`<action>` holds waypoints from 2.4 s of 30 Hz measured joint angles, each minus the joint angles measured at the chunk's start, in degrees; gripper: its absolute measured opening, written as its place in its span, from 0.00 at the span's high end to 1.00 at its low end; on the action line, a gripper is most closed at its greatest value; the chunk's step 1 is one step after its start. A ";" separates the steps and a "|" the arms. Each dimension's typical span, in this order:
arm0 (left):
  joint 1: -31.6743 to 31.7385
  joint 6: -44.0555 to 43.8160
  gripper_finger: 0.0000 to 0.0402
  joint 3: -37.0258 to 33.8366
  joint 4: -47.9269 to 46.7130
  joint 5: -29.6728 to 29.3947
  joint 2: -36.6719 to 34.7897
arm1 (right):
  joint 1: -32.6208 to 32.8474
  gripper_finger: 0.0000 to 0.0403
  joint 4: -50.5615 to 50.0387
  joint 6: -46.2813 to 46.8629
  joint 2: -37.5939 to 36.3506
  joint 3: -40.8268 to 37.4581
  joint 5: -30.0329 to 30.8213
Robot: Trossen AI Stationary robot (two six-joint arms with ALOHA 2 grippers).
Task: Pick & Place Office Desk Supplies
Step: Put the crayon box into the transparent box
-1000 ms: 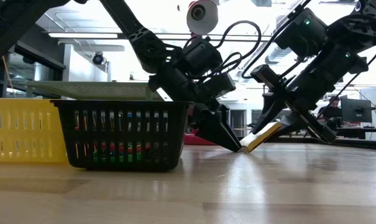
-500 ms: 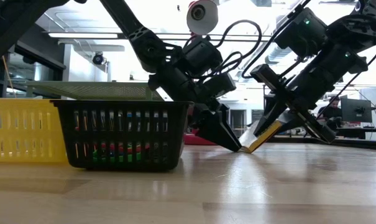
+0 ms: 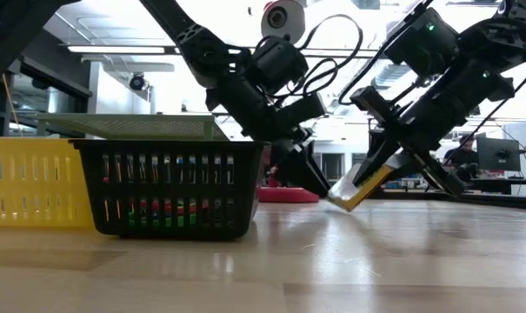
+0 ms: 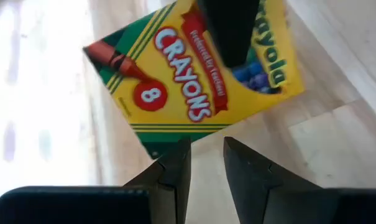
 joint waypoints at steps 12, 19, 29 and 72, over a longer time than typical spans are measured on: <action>1.13 1.30 0.78 0.10 -6.20 -2.40 -7.65 | 0.20 0.93 -1.32 -3.80 -5.05 -0.02 0.55; 1.10 2.63 0.78 0.12 -11.18 -9.41 -13.30 | 1.50 0.93 -0.48 -5.91 -5.05 -0.02 0.49; -3.28 4.65 0.78 0.14 -17.01 -13.58 -19.16 | 2.47 0.93 10.62 -8.79 -5.05 -0.02 -5.01; -28.06 26.43 0.81 -1.19 -18.06 -46.77 -33.77 | -4.18 0.93 46.31 -7.44 -5.05 0.00 -26.94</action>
